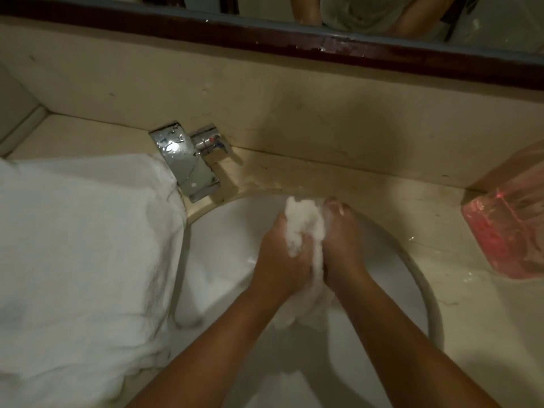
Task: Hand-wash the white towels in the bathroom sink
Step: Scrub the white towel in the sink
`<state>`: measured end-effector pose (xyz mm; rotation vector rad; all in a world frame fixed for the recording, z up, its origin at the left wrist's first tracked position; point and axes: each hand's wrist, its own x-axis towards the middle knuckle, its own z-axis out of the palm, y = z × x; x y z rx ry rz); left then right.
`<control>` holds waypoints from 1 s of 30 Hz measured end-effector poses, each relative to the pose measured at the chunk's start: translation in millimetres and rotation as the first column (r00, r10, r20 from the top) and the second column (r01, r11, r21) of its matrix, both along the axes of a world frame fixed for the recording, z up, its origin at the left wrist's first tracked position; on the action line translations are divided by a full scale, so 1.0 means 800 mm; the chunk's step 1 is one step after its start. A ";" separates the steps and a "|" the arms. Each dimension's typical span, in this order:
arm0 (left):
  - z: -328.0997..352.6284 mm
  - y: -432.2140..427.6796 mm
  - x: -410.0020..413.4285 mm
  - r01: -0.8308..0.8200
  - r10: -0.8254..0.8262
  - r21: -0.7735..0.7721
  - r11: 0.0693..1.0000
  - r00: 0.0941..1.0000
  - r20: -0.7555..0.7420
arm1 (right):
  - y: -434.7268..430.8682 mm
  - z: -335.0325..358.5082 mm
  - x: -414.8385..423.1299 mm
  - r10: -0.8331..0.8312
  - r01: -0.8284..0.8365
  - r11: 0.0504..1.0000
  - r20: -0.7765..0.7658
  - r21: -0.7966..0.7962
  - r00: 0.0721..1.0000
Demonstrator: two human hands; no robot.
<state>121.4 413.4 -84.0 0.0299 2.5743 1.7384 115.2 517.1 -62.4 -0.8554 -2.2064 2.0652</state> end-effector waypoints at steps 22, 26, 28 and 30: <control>-0.086 -0.059 0.009 -0.180 0.063 0.182 0.967 0.855 0.516 | -0.011 -0.119 0.046 0.227 -0.233 0.972 0.336 -0.023 0.914; -0.100 -0.038 0.016 -0.211 0.128 0.085 0.974 0.817 0.562 | -0.011 -0.126 0.039 0.167 -0.156 0.986 0.268 -0.062 0.949; -0.099 -0.037 0.013 -0.244 0.144 0.117 0.963 0.826 0.545 | -0.014 -0.125 0.041 0.043 -0.002 0.985 0.237 -0.172 0.971; -0.090 -0.040 0.009 -0.351 0.212 0.204 0.914 0.841 0.498 | -0.011 -0.116 0.040 -0.083 0.138 0.944 0.189 -0.301 0.979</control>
